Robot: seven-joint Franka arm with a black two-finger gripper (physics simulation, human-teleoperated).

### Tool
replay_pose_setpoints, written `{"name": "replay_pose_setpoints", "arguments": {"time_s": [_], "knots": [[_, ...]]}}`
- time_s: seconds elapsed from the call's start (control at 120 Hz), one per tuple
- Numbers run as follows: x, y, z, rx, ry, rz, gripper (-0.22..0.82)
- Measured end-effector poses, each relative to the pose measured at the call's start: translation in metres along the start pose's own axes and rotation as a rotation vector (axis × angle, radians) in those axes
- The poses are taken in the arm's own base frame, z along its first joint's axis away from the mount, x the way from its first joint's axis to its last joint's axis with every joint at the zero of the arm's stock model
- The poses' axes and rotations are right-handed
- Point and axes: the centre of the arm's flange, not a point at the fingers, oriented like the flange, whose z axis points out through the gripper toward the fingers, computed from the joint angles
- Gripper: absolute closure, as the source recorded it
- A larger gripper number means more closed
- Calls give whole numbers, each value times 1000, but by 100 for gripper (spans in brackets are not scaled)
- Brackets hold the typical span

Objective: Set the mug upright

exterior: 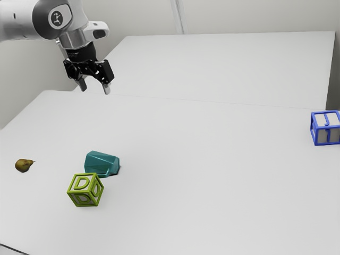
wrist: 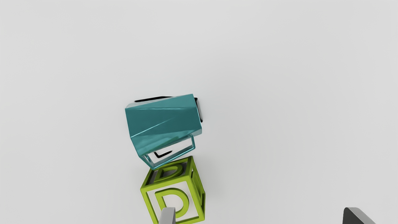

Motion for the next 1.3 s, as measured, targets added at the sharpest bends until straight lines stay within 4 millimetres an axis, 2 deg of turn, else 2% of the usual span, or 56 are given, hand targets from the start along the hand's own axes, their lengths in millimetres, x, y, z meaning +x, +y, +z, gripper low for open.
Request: {"name": "replay_pose_setpoints", "arguments": {"time_s": [0.275, 0.4, 0.633, 0.775, 0.933, 1.117, 1.3], "knots": [[-6, 0, 4, 0, -7, 1, 2], [-11, -10, 6, -2, -13, -16, 2], [-22, -70, 15, -21, -27, -109, 2], [-31, -104, 34, -89, -21, -152, 2], [-45, -152, 52, -183, 17, -204, 2], [-70, -189, 93, -316, 67, -241, 2], [-87, -207, 140, -449, 140, -253, 2]]}}
